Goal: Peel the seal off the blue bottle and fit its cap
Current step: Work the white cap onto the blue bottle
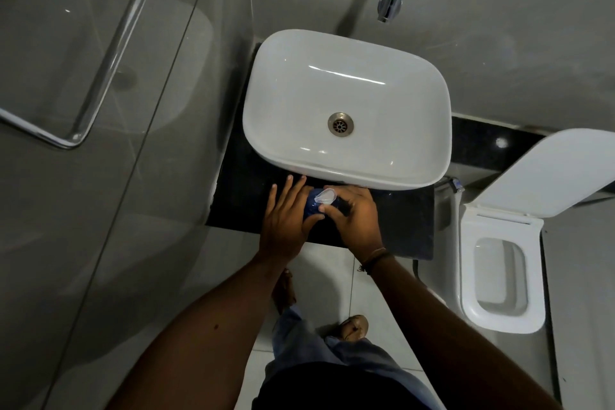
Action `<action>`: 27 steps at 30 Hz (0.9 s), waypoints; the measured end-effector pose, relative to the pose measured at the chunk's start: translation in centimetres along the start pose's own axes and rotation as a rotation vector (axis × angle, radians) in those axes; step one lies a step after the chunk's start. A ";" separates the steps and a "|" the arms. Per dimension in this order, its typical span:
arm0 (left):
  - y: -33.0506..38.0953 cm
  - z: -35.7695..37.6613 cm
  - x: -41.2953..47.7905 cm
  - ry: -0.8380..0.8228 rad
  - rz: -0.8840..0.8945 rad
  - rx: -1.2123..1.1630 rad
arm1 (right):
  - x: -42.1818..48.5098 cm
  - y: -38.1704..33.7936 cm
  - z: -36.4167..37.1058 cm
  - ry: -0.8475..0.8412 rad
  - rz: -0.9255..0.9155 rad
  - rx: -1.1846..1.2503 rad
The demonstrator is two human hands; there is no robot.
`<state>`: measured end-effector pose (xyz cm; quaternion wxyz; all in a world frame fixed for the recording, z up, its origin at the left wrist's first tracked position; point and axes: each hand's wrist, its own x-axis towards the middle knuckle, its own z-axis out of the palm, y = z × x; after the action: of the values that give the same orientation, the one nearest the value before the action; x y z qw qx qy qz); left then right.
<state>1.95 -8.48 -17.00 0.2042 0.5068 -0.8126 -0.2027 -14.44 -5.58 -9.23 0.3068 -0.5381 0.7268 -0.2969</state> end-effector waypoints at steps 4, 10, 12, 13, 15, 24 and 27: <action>0.0 -0.2 0.0 -0.044 0.002 -0.002 | -0.6 0.0 -0.3 -0.032 -0.021 -0.061; 0.2 -0.6 0.0 -0.049 0.009 -0.006 | -1.1 -0.2 -0.8 0.006 0.005 0.001; 0.3 -0.7 -0.1 -0.053 0.013 -0.003 | -1.1 -0.3 -0.5 -0.071 -0.007 0.000; 0.3 -0.7 -0.1 -0.060 0.011 -0.008 | -1.0 -0.4 -0.4 -0.038 -0.007 0.003; 0.5 -0.9 0.0 -0.066 -0.011 -0.022 | -1.0 0.0 -0.4 0.103 0.020 0.025; 0.5 -1.0 0.1 -0.074 -0.012 -0.023 | -0.4 1.2 -0.9 0.068 -0.010 0.053; 0.4 -1.0 0.2 -0.073 -0.011 -0.030 | -0.2 1.3 -1.1 -0.026 -0.008 0.096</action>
<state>2.08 -8.59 -15.93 0.1809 0.5005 -0.8136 -0.2343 -16.03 -4.91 -9.44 0.3404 -0.5295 0.7055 -0.3256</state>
